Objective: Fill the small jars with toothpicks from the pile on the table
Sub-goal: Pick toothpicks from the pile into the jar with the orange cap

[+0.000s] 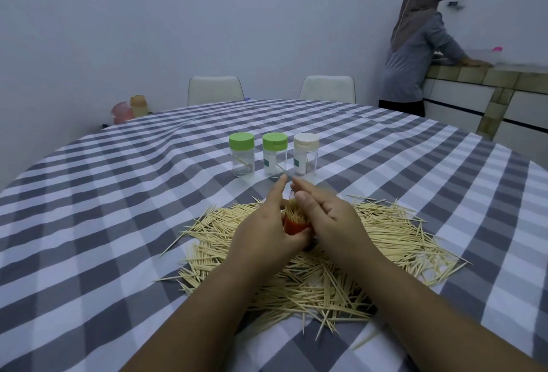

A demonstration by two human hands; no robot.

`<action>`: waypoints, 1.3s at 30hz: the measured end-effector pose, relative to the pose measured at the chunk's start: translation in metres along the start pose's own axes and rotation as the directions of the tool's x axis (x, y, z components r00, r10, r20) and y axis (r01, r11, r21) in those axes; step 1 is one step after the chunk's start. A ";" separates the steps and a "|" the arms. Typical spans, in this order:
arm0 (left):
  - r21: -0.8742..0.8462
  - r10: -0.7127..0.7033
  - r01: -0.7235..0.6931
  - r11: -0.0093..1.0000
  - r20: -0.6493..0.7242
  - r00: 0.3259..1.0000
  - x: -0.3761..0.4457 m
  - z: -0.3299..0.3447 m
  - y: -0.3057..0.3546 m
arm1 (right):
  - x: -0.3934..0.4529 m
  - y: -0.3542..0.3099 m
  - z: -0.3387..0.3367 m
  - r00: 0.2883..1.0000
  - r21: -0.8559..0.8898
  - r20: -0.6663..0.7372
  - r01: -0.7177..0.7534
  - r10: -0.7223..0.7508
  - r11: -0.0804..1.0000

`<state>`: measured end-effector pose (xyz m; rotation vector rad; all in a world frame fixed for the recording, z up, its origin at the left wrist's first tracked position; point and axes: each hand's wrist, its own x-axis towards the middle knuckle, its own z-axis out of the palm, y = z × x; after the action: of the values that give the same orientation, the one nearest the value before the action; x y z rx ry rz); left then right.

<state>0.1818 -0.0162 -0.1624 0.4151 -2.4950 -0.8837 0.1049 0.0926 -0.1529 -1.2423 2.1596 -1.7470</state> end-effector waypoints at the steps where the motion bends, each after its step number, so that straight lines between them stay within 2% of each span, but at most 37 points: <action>1: -0.002 -0.007 0.008 1.000 0.002 1.000 0.000 0.000 0.000 | 0.000 0.001 0.001 0.999 -0.125 0.021 0.040 -0.037 0.991; 3: 0.000 -0.017 0.017 1.000 0.006 1.000 0.000 0.001 0.000 | 0.000 0.004 0.003 0.994 -0.307 0.059 0.108 -0.094 0.945; 5: -0.002 -0.017 0.017 1.000 0.003 1.000 0.001 0.001 0.000 | 0.000 0.005 0.003 0.990 -0.368 0.084 0.139 -0.116 0.919; 9: -0.004 -0.012 0.012 1.000 0.005 1.000 0.001 0.000 -0.001 | -0.001 -0.002 -0.003 0.990 -0.260 0.120 0.098 -0.069 0.961; 12: -0.008 0.000 0.000 1.000 0.007 1.000 0.001 0.001 -0.001 | 0.002 -0.011 -0.014 0.997 -0.142 0.083 0.020 -0.009 0.990; 14: 0.000 0.002 -0.002 1.000 0.008 1.000 0.001 0.001 -0.002 | 0.005 -0.013 -0.027 0.997 -0.153 0.060 -0.045 0.055 0.987; 15: 0.007 0.001 -0.001 1.000 0.008 1.000 0.002 0.000 -0.002 | 0.007 -0.012 -0.035 0.994 -0.212 0.063 -0.078 0.093 0.974; 17: 0.019 -0.001 0.001 1.000 0.011 1.000 0.001 0.000 -0.002 | 0.009 -0.010 -0.050 0.974 -0.446 0.092 -0.147 0.208 0.883; 19: 0.027 -0.001 0.000 1.000 0.017 1.000 0.001 0.000 -0.001 | 0.007 -0.006 -0.059 0.925 -0.703 0.123 -0.175 0.360 0.689; 21: 0.033 -0.001 0.001 0.999 0.019 1.000 0.001 0.000 -0.001 | 0.006 -0.004 -0.061 0.872 -0.836 0.154 -0.136 0.465 0.531; 23: 0.042 -0.005 0.004 0.999 0.022 1.000 0.002 -0.001 0.000 | 0.004 -0.004 -0.057 0.835 -0.885 0.178 -0.095 0.520 0.456; 25: 0.045 -0.005 0.004 0.999 0.022 1.000 0.002 -0.001 0.000 | 0.004 -0.002 -0.054 0.842 -0.915 0.169 -0.059 0.512 0.399; 31: 0.021 -0.002 0.001 1.000 0.010 1.000 0.001 0.000 -0.001 | 0.008 0.019 -0.045 0.926 -0.964 0.161 0.073 0.342 0.257; 36: 0.014 -0.005 0.004 1.000 0.011 1.000 0.001 -0.001 0.000 | 0.009 0.020 -0.042 0.969 -0.964 0.118 0.059 0.218 0.260; 39: 0.008 -0.007 0.007 1.000 0.011 1.000 0.001 -0.001 0.000 | 0.010 0.019 -0.041 0.975 -0.960 0.092 0.033 0.202 0.279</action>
<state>0.1810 -0.0169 -0.1613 0.4230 -2.5095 -0.8810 0.0662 0.1177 -0.1518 -1.2526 3.1079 0.0386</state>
